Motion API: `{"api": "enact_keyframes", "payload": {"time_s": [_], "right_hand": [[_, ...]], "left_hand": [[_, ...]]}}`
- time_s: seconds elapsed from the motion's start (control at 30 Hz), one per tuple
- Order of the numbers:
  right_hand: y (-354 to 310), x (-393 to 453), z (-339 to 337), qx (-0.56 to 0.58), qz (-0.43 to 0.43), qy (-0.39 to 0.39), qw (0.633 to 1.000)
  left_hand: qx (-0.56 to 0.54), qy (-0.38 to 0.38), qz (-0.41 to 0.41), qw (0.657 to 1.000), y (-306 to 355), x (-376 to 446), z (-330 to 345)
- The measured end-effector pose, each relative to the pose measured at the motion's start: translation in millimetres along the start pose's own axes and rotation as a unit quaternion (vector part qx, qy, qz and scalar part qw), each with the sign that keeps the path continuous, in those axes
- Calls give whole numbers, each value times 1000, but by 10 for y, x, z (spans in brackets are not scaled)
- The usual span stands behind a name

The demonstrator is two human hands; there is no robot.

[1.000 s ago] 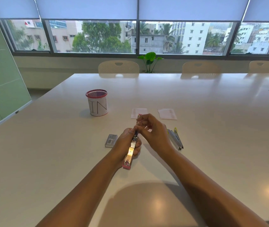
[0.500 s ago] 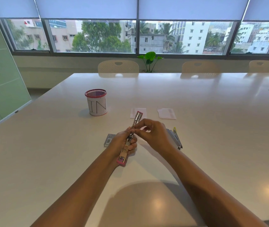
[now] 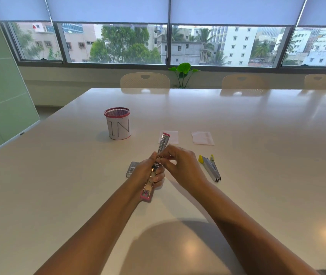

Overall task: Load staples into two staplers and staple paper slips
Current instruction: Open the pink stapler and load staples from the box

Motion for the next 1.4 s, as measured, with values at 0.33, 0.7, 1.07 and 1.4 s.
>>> {"api": "enact_keyframes", "payload": {"time_s": [0.33, 0.7, 1.07, 1.4], "right_hand": [[144, 43, -71, 34, 89, 25, 995], [452, 29, -19, 50, 155, -4, 987], [539, -35, 82, -18, 177, -58, 982], [453, 25, -111, 32, 177, 30, 983]], "left_hand": [[59, 135, 75, 986, 136, -197, -4], [505, 475, 304, 653, 785, -637, -517], [634, 413, 169, 632, 563, -492, -591], [462, 395, 246, 755, 680, -502, -529]]}}
Point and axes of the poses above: each hand's wrist, its own x-axis towards the middle knuckle, its own z-axis out of the palm, y = z × x, the point moved 8 cm from there along x, towards the middle knuckle, and after that the axes turned 10 degrees about y, right-handed, at the moved point
